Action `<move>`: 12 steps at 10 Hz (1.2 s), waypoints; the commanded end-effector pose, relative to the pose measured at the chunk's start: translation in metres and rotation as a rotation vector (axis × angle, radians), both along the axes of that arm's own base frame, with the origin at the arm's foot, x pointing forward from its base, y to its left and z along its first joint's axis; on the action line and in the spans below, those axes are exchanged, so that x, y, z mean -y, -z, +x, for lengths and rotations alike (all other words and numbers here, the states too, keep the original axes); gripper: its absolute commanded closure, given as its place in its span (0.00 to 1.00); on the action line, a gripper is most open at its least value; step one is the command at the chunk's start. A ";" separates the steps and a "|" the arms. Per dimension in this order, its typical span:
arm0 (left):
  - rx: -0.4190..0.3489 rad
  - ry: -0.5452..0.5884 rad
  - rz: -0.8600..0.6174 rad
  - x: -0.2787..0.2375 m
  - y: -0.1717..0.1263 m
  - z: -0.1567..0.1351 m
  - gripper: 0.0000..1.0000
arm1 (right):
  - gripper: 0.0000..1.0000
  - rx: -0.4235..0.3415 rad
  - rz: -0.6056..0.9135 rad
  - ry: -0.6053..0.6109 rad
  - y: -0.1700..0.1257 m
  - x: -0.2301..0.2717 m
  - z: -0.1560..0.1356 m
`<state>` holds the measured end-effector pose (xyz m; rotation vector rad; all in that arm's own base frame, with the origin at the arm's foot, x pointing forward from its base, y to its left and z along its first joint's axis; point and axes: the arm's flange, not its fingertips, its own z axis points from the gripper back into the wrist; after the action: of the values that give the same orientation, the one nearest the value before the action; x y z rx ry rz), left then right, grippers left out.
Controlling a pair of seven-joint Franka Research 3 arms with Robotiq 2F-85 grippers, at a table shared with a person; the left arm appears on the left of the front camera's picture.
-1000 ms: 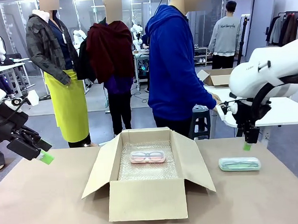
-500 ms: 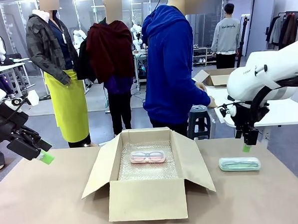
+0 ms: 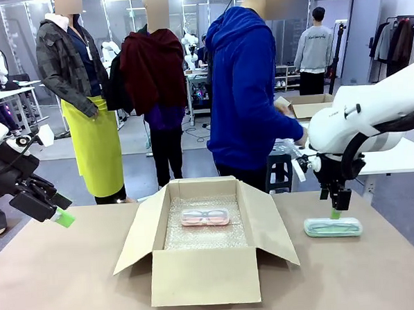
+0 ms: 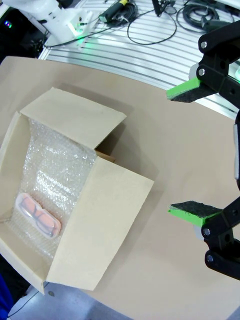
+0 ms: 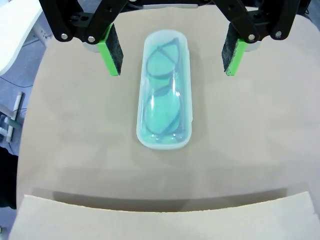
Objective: Pack the glasses set securely to prepare it for shipping.
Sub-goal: Put the Glasses case from the right side of the table into the Package Box.
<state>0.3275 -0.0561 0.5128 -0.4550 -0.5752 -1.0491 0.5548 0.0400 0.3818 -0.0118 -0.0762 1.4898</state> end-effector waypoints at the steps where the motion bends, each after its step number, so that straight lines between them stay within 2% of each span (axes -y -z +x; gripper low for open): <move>1: 0.002 0.025 -0.019 -0.002 -0.002 0.000 0.00 | 0.00 0.011 -0.031 -0.022 0.020 0.006 0.004; 4: 0.002 0.025 -0.019 -0.002 -0.002 0.000 0.00 | 0.00 -0.004 -0.046 -0.027 0.051 0.011 0.013; 6: 0.002 0.025 -0.019 -0.002 -0.002 0.000 0.00 | 0.00 0.017 -0.072 -0.022 0.067 0.017 0.020; 10: 0.002 0.025 -0.019 -0.002 -0.002 0.000 0.00 | 0.00 0.035 -0.042 -0.017 0.076 0.025 0.023; 11: 0.002 0.025 -0.019 -0.002 -0.002 0.000 0.00 | 0.16 0.040 -0.039 -0.017 0.075 0.026 0.023; 12: 0.002 0.025 -0.019 -0.002 -0.002 0.000 0.00 | 0.20 0.042 -0.040 -0.011 0.072 0.027 0.022</move>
<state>0.3275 -0.0560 0.5127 -0.4550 -0.5750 -1.0496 0.5775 0.0138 0.3078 -0.0687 -0.0578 1.4956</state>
